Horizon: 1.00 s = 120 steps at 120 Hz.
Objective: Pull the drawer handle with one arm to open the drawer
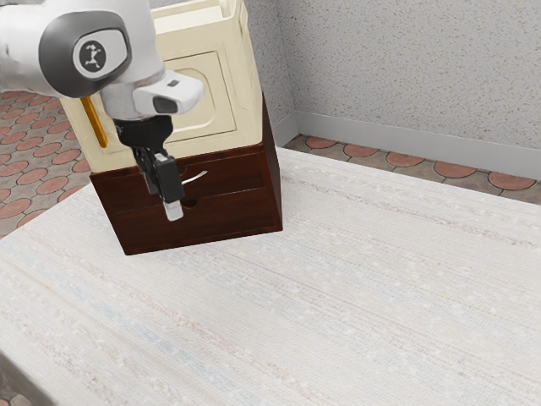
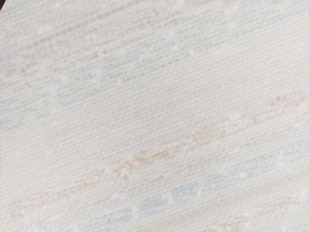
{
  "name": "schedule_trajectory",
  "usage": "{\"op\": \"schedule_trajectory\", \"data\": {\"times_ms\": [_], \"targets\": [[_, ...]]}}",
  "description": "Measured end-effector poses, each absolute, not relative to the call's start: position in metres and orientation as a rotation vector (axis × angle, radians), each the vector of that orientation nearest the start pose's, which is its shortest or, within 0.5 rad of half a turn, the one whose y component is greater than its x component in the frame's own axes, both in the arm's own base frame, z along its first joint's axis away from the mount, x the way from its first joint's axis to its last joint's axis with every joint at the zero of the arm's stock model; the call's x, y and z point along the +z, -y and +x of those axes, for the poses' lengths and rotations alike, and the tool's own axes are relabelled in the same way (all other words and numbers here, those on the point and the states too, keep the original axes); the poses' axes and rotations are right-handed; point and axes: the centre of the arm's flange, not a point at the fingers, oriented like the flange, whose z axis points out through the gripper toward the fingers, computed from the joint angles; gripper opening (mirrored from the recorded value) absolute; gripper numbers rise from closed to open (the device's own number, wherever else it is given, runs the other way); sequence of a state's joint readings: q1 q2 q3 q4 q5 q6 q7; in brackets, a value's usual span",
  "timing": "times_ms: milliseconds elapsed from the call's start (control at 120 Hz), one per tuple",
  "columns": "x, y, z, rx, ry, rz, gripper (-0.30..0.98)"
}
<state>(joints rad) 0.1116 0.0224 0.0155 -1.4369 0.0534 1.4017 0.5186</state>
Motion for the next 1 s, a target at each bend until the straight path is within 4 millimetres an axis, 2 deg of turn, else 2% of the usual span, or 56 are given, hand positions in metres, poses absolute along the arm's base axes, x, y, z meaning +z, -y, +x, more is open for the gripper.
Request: {"op": "schedule_trajectory", "data": {"times_ms": [117,200,283,367,450,558,750,842,942,1000], "targets": [[0.662,-0.074,0.543,0.067,-0.669,-3.027,0.69],[0.672,-0.067,0.539,0.025,-0.727,-3.004,0.69],[0.673,-0.059,0.536,0.033,-0.784,-2.992,0.69],[0.679,-0.052,0.516,0.042,-0.851,-2.945,0.69],[0.669,-0.051,0.496,0.061,-0.899,-2.87,0.69],[0.656,-0.057,0.497,0.046,-0.939,-2.783,0.69],[0.627,-0.084,0.518,-0.003,-0.968,-2.719,0.66],[0.624,-0.095,0.526,-0.042,-0.982,-2.7,0.55],[0.615,-0.125,0.533,-0.082,-0.971,-2.714,0.42],[0.609,-0.134,0.538,-0.1,-0.986,-2.702,0.36]]}}
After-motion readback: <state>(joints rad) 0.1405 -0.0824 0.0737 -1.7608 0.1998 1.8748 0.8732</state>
